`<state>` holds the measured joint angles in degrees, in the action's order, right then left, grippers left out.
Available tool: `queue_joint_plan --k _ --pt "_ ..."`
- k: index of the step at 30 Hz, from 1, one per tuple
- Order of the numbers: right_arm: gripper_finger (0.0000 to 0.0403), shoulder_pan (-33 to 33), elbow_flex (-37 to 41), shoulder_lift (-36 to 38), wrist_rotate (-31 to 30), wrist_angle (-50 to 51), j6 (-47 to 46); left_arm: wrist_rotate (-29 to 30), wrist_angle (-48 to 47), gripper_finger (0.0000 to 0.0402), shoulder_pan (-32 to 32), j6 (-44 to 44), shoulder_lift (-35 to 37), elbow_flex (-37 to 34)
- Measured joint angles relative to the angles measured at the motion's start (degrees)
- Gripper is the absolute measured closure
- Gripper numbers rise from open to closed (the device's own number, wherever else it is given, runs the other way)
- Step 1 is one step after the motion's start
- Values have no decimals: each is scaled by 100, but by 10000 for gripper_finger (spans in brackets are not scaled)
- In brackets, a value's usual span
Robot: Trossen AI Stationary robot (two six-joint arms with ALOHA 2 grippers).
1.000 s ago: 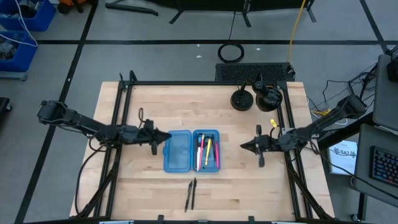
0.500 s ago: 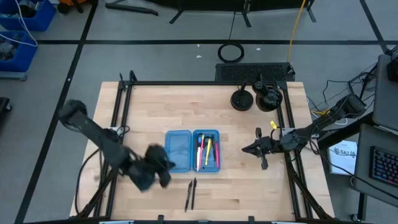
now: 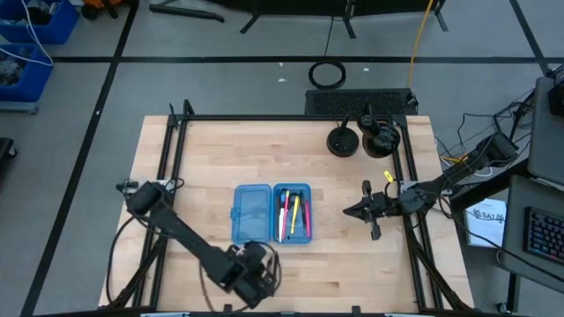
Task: Pick & place school supplies into a supply box
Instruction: Put the left black pen into the blue supply box
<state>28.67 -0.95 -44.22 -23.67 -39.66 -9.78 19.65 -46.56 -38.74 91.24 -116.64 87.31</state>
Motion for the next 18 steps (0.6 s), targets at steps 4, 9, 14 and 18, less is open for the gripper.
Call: queue_joint_plan --k 4,9,14,18 --pt "399 0 4 -1 1 -17 0 -863 52 324 64 26 -237 53" --pt "399 0 4 -1 -1 -284 17 -1134 331 238 72 18 -243 57" --pt "399 0 7 -1 -1 -455 226 -1305 420 163 159 127 -221 57" --pt "399 -3 7 -1 -1 -469 312 -1514 397 150 256 -30 -278 57"
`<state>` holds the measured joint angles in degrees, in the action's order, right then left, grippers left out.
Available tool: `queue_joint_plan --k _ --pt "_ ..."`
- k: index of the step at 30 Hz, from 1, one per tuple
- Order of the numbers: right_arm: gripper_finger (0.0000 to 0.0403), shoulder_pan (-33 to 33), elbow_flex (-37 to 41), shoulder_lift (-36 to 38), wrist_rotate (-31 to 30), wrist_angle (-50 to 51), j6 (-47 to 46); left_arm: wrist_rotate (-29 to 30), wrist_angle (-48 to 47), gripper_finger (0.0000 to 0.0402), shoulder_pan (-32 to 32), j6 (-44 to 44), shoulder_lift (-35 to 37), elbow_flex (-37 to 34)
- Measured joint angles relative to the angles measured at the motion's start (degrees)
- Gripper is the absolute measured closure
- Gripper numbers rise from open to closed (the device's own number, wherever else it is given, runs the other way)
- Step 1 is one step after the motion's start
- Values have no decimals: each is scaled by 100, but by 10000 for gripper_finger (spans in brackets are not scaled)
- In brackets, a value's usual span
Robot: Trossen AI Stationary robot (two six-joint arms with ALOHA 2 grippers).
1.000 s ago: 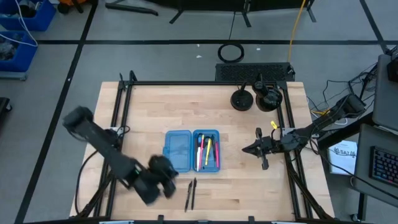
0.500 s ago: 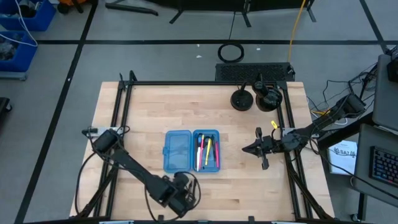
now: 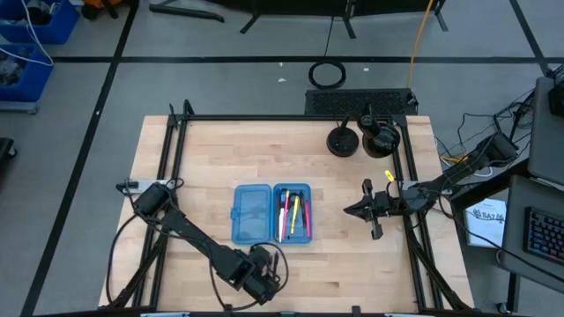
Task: Pick & place school supplies into a supply box
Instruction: Put the left black pen into the blue supply box
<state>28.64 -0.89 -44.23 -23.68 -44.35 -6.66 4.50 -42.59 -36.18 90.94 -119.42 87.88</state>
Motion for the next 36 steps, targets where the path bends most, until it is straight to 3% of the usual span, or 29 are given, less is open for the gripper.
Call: queue_joint_plan --k 20,30,36 --pt "399 -2 0 0 0 39 138 -436 191 149 238 -106 -390 37" --pt "399 -2 0 0 0 33 134 -447 -152 149 223 317 -454 31" --pt "399 -2 0 0 0 38 96 -358 241 149 227 174 -461 5"
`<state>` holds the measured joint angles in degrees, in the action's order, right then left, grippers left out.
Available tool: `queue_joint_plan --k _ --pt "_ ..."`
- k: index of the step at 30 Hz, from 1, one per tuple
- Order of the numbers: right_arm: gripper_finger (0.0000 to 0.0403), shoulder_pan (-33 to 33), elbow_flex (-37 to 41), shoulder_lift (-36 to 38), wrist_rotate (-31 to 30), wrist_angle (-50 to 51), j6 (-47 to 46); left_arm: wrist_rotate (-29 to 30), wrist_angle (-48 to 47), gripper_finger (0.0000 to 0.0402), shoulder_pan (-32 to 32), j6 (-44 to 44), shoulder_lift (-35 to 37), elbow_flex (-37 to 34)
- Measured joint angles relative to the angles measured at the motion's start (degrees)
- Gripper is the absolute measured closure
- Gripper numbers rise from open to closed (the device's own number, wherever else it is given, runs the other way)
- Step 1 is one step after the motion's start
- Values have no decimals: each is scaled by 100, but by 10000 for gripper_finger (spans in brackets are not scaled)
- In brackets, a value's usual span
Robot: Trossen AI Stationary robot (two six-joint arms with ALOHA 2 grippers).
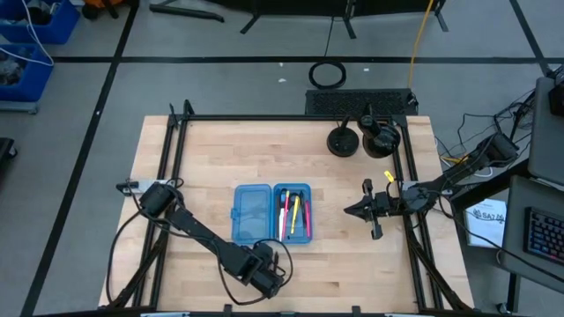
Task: Pick & place school supplies into a supply box
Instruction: Put the left black pen into the blue supply box
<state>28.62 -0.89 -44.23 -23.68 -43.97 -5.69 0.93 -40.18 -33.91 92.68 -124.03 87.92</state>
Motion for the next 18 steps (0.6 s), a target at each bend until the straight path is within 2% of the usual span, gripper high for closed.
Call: queue_joint_plan --k 18 --pt "399 0 0 0 0 0 16 42 -298 149 38 -151 -71 443"
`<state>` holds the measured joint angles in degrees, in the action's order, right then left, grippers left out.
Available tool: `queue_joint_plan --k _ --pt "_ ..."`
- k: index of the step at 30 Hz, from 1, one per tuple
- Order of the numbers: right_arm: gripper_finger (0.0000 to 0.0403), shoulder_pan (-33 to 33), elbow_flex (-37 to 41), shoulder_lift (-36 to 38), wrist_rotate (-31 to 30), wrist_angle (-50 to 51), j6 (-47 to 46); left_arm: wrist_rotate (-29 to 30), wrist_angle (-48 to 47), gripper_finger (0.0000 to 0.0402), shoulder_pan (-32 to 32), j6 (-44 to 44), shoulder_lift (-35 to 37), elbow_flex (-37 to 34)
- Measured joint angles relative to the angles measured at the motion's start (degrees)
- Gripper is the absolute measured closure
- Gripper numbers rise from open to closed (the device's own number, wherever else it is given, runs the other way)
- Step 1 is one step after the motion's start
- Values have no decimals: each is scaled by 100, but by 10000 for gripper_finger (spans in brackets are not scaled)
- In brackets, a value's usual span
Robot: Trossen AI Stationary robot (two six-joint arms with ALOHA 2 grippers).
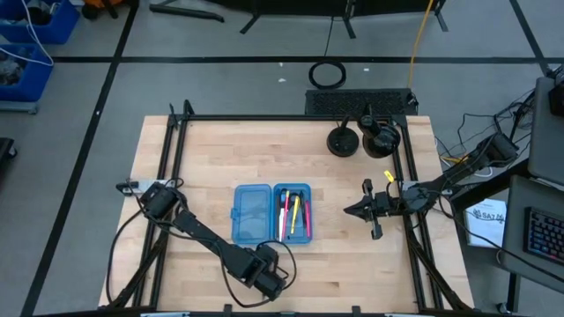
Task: Pick & place school supplies into a supply box
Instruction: Put the left black pen into the blue supply box
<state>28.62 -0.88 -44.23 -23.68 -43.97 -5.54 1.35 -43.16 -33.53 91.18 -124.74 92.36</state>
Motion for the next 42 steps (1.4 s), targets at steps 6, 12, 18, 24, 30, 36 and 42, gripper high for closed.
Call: queue_joint_plan --k 6,12,18,24,30,36,42 --pt "399 0 1 1 0 0 2 -68 -4 149 4 30 -133 26" --pt "399 -2 0 0 0 3 3 -332 -94 149 12 157 -330 50" --pt "399 -1 2 1 0 6 22 -567 -524 149 1 376 -357 66" --pt "399 -1 2 2 0 48 -69 -711 -774 150 8 435 -348 64" --pt "399 -2 2 0 1 109 -127 -779 -1114 149 19 451 -348 66" --pt "399 -1 1 2 0 111 -127 -760 -1386 149 -32 554 -348 66" --pt "399 -1 1 2 0 114 -127 -510 -1349 149 -78 592 -348 66"
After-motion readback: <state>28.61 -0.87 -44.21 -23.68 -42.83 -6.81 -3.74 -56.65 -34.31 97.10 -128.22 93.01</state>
